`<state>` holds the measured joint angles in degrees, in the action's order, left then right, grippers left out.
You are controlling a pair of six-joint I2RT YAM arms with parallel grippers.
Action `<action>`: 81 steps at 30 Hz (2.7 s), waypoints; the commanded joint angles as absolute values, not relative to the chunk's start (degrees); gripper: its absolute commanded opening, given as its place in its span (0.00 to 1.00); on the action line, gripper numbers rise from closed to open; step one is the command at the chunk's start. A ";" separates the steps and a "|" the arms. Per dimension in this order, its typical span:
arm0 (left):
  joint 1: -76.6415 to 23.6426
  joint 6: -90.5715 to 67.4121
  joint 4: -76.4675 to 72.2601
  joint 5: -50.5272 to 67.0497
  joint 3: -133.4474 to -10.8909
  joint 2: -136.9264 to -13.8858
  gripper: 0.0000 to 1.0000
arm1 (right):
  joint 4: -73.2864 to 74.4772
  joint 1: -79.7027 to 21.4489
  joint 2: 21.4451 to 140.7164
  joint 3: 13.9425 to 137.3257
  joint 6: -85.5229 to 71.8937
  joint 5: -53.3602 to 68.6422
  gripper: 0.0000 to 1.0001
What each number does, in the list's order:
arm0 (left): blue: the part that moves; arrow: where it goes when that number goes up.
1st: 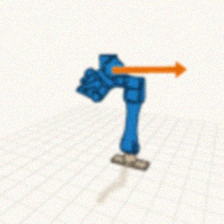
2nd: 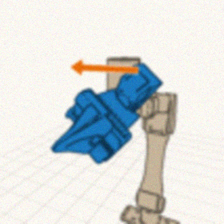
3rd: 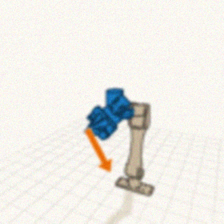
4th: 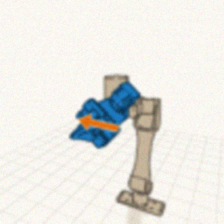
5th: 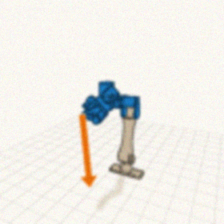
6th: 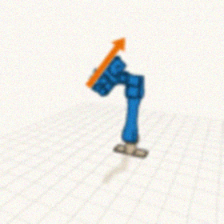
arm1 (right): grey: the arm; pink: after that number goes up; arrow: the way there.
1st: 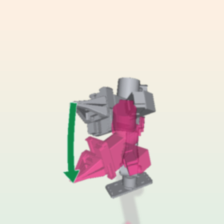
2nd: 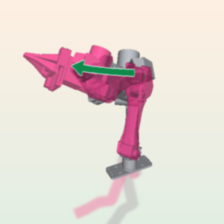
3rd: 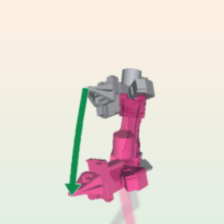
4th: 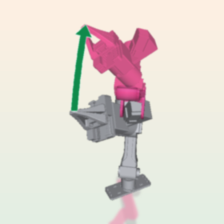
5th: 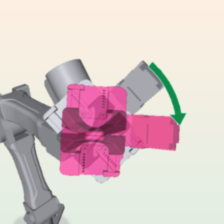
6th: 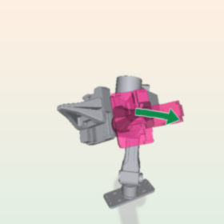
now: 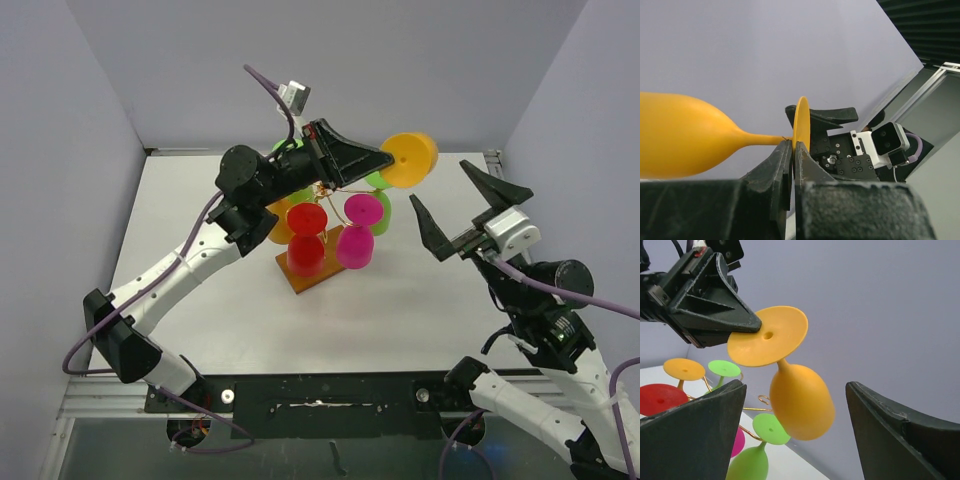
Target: Place the wine glass upside down on the wine glass rack
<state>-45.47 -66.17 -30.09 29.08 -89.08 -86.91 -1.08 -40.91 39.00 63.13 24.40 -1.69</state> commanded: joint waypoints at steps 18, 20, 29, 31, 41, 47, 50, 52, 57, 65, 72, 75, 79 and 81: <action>-39.47 -58.02 -32.25 27.44 -87.82 -80.49 0.00 | 1.94 -40.66 48.81 77.90 -18.36 -1.55 0.74; -39.28 -57.85 -32.33 27.55 -87.40 -80.13 0.00 | 2.54 -40.67 50.31 79.31 -20.95 -3.30 0.72; -38.57 -57.83 -32.46 27.53 -85.18 -78.57 0.00 | 7.43 -40.61 58.44 88.71 -21.60 0.70 0.62; -38.35 -57.85 -32.58 27.42 -84.64 -78.18 0.00 | 7.30 -40.61 58.89 88.97 -22.15 0.93 0.57; -37.58 -57.92 -33.28 27.60 -83.20 -77.04 0.00 | 7.13 -40.52 60.11 89.25 -24.96 4.56 0.22; -37.60 -57.60 -34.62 27.88 -81.97 -76.19 0.00 | 9.03 -40.28 62.95 91.95 -25.89 8.47 0.00; -37.36 -56.91 -34.03 27.20 -81.26 -75.39 0.07 | 7.54 -40.09 63.54 91.75 -26.38 9.58 0.00; -36.95 -56.12 -33.17 27.07 -80.61 -74.65 0.17 | 6.12 -39.96 63.85 91.52 -26.52 9.84 0.00; -34.74 -53.45 -27.98 22.46 -79.36 -72.01 0.45 | 2.17 -38.54 65.56 91.66 -26.41 9.26 0.00; -25.50 -49.44 -18.34 10.70 -71.61 -63.66 0.58 | -7.58 -21.08 71.90 92.42 -38.69 21.58 0.00; -22.72 -33.52 -1.08 -5.24 -65.40 -53.71 0.59 | -11.21 -13.23 80.10 94.02 -49.23 26.95 0.00; -22.51 -29.44 4.01 -15.73 -61.48 -49.07 0.59 | -10.50 -11.94 83.50 95.62 -51.60 28.13 0.00; -22.33 -27.25 8.54 -25.46 -56.33 -43.63 0.59 | -9.13 -11.16 88.24 97.90 -55.04 30.97 0.00; -22.24 -27.12 10.24 -27.26 -53.52 -41.51 0.59 | -7.77 -11.28 90.41 99.06 -55.72 32.20 0.00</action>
<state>-22.68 -31.64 4.60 -16.27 -56.95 -45.06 -5.91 -11.60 88.53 94.61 -51.51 27.57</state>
